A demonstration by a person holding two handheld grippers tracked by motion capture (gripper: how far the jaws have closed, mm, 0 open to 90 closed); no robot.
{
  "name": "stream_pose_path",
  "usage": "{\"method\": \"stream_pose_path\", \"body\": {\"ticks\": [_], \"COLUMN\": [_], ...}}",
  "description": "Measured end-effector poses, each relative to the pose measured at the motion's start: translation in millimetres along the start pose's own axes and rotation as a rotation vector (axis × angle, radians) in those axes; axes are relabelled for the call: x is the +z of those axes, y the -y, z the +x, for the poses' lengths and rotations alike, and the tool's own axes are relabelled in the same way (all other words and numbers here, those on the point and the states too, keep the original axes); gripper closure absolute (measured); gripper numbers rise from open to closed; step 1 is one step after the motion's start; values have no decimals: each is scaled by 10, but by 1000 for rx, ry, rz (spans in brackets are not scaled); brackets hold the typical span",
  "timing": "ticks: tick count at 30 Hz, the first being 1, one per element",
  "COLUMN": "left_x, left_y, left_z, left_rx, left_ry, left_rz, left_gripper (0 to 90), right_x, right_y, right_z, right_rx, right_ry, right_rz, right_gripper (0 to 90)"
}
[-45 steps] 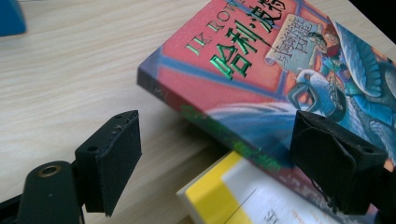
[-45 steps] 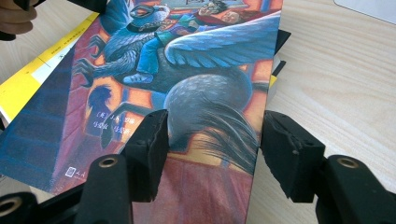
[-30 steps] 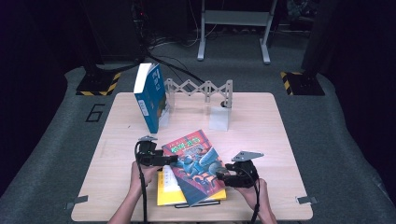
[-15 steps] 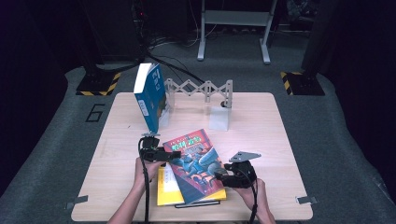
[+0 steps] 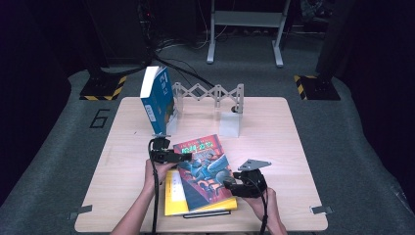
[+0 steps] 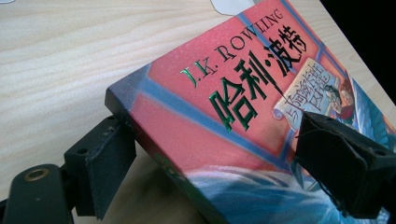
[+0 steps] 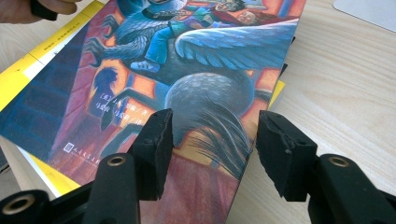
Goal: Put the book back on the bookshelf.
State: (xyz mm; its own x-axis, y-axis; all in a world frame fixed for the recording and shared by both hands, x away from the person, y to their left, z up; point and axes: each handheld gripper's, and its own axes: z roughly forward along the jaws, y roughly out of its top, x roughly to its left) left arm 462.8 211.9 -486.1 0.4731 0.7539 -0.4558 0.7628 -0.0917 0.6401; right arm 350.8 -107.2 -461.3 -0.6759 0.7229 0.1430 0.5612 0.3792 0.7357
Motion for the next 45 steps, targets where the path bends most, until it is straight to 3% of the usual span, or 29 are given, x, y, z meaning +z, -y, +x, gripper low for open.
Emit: {"method": "stream_pose_path", "body": {"ticks": [11,13,23,27,39,45], "left_x": [88,85,62,15,-117,-218], "left_y": [-87,-95,-88,-90,-131,-163], "left_z": [-3,7,-15,-16,-82,-162], "left_rx": [-26,2,-19,7,25,68], "left_ry": [-3,-8,0,5,27,24], "left_rz": [7,20,-16,-25,-74,-102], "left_gripper": [122,125,152,166,171,184], "right_x": [8,9,16,15,19,33], "right_y": [-7,-7,-14,-18,-37,-46], "right_z": [3,0,-4,-11,-14,-37], "right_rx": [6,13,15,11,16,23], "right_ry": [-14,-16,-12,-12,-10,-13], "right_rz": [2,-3,2,5,15,11], "right_gripper": [489,498,507,512,525,536]}}
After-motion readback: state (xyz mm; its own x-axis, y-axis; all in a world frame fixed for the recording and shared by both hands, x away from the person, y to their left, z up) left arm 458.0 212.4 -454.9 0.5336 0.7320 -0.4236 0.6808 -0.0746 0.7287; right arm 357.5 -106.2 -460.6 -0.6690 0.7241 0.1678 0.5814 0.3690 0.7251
